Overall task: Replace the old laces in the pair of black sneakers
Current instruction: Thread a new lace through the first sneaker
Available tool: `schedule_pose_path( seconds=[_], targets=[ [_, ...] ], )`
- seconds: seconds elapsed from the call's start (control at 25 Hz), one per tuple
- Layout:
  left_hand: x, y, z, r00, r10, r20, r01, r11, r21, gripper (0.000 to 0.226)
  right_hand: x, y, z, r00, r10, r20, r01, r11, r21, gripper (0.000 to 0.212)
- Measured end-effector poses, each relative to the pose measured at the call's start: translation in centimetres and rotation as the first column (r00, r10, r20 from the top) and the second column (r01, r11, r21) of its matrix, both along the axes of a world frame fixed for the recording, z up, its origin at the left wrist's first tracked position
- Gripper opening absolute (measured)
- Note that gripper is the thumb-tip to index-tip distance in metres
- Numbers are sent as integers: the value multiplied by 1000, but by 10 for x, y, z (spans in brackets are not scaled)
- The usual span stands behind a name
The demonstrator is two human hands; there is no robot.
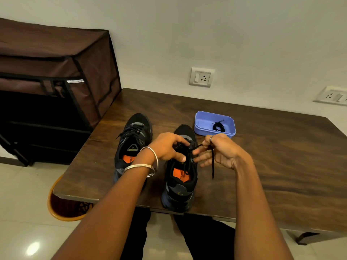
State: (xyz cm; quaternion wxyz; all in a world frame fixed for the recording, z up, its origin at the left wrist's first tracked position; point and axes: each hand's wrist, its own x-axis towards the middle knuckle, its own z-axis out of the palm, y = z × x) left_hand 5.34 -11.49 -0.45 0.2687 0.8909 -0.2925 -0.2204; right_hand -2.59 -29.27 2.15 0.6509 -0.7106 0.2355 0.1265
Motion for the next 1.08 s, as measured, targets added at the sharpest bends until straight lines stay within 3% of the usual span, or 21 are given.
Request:
schedule_pose_path(
  seconds=[0.08, 0.12, 0.16, 0.2, 0.24, 0.28, 0.32, 0.36, 0.4, 0.44, 0.48, 0.52, 0.56, 0.72, 0.84, 0.92, 1.0, 1.04, 1.08],
  targets=[
    [-1, -7, -4, 1000, -2, 22, 0, 997, 79, 64, 0, -2, 7, 985, -102, 136, 90, 992, 88, 26],
    [-1, -9, -5, 999, 37, -15, -35, 996, 78, 70, -1, -3, 14, 949, -201, 244, 147, 964, 222, 25],
    [0, -10, -6, 993, 81, -80, -77, 995, 58, 75, -1, -6, 22, 879, -339, 336, 167, 878, 448, 22],
    [0, -10, -6, 981, 119, -155, -116, 993, 31, 80, -3, -9, 31, 785, -495, 371, 132, 720, 681, 18],
    [-1, -10, -5, 968, 144, -208, -145, 989, 7, 81, -4, -11, 37, 696, -616, 368, 72, 571, 818, 15],
    [-3, -9, -4, 963, 148, -224, -153, 988, -2, 78, -5, -14, 41, 645, -667, 374, 53, 527, 848, 17],
    [-3, -8, -4, 972, 130, -195, -132, 991, 1, 73, -4, -16, 40, 644, -653, 399, 121, 602, 790, 20],
    [-2, -6, -5, 986, 99, -133, -98, 995, 15, 67, -2, -14, 37, 695, -568, 442, 259, 770, 583, 21],
    [0, -5, -6, 996, 64, -69, -62, 998, 32, 62, 4, -12, 27, 800, -388, 458, 355, 921, 159, 22],
    [0, -4, -7, 999, 45, -27, -44, 999, 29, 56, 9, -9, 14, 925, -172, 338, 290, 895, -338, 22],
    [2, -3, -8, 999, 46, -8, -46, 999, 0, 47, 16, -5, 1, 991, -42, 130, 119, 733, -670, 23],
    [2, -3, -9, 999, 50, 14, -50, 998, -37, 36, 19, 1, -7, 999, -3, -49, -38, 583, -811, 22],
    [3, -4, -9, 998, 58, 30, -56, 996, -72, 27, 21, 5, -8, 994, 7, -112, -99, 532, -841, 20],
    [-1, -9, -6, 978, 190, -81, -204, 950, -236, 12, 22, 11, 1, 977, 210, -17, -170, 737, -654, 13],
    [-2, -10, -1, 948, 248, -197, -303, 893, -332, 13, 20, 26, -1, 926, 376, -35, -305, 690, -656, 17],
    [-3, -10, 7, 863, 324, -387, -491, 713, -500, 9, 24, 28, -5, 915, 400, -47, -318, 645, -695, 18],
    [-1, -7, 11, 769, 416, -485, -639, 495, -589, 10, 27, 24, -7, 919, 391, -56, -326, 670, -667, 18],
    [1, -5, 10, 758, 485, -437, -649, 495, -577, 23, 26, 22, -8, 922, 384, -56, -332, 705, -627, 19],
    [4, -2, 7, 773, 548, -320, -627, 582, -518, 42, 24, 20, -9, 928, 368, -50, -327, 746, -580, 21]
  ],
)
